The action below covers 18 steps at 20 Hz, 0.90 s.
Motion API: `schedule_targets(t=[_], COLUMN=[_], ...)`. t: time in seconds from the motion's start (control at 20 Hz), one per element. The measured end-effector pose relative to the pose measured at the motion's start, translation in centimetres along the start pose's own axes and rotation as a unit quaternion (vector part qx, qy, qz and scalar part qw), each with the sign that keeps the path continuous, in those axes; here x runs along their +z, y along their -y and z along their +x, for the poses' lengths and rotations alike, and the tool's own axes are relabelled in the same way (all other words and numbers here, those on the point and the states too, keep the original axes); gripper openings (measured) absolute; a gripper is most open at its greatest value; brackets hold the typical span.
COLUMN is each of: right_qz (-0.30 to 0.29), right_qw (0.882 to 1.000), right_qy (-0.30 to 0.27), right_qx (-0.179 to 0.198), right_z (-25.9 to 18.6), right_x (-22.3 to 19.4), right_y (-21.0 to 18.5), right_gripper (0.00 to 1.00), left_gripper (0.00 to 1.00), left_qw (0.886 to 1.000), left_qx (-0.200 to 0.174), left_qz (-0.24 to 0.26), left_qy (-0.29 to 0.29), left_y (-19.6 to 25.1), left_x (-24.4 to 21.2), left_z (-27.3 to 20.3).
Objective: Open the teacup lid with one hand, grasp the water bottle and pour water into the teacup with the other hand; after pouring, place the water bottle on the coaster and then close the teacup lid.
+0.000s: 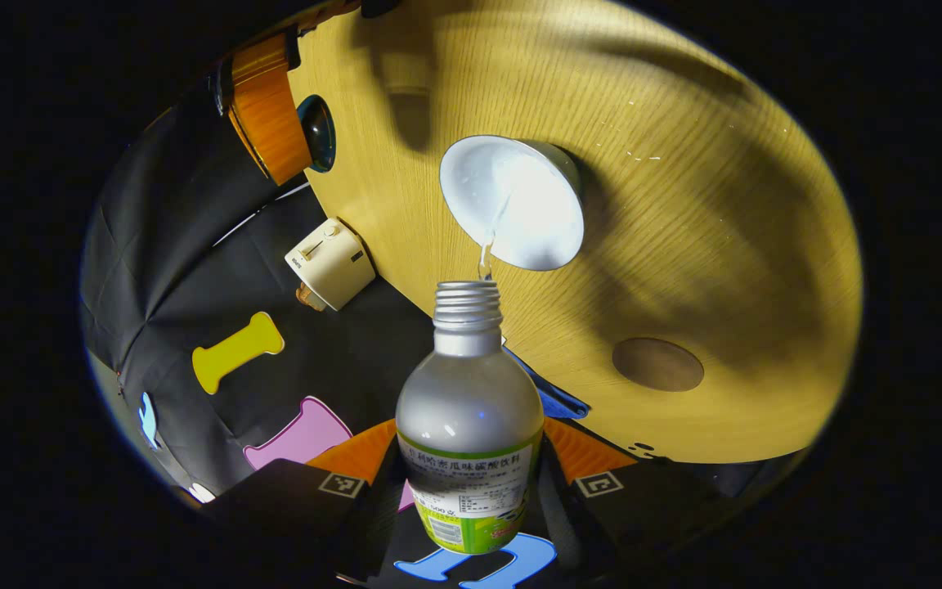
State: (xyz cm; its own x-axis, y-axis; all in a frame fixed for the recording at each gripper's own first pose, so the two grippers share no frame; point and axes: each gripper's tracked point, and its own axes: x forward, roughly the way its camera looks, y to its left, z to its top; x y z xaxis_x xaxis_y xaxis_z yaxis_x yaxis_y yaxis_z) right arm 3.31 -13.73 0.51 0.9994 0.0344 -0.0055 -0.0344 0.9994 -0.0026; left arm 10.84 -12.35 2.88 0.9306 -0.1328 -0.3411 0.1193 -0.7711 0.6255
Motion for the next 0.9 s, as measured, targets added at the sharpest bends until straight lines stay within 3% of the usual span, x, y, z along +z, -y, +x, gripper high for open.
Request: schedule_targets(t=[0.6, 0.9], right_qz=[0.000, 0.000], right_qw=[1.000, 1.000], right_qy=[0.000, 0.000], right_qx=[0.000, 0.000], right_z=[-0.03, -0.03], right_x=[-0.02, 0.00], right_y=[-0.04, -0.05], right_gripper=[0.27, 0.28], left_gripper=[0.78, 0.78], left_qw=[1.000, 0.998], left_qx=[0.016, 0.042], left_qz=[0.002, -0.046], left_qy=[-0.001, -0.001], left_y=[-0.29, -0.10], left_x=[0.00, -0.36], left_z=[-0.30, -0.58])
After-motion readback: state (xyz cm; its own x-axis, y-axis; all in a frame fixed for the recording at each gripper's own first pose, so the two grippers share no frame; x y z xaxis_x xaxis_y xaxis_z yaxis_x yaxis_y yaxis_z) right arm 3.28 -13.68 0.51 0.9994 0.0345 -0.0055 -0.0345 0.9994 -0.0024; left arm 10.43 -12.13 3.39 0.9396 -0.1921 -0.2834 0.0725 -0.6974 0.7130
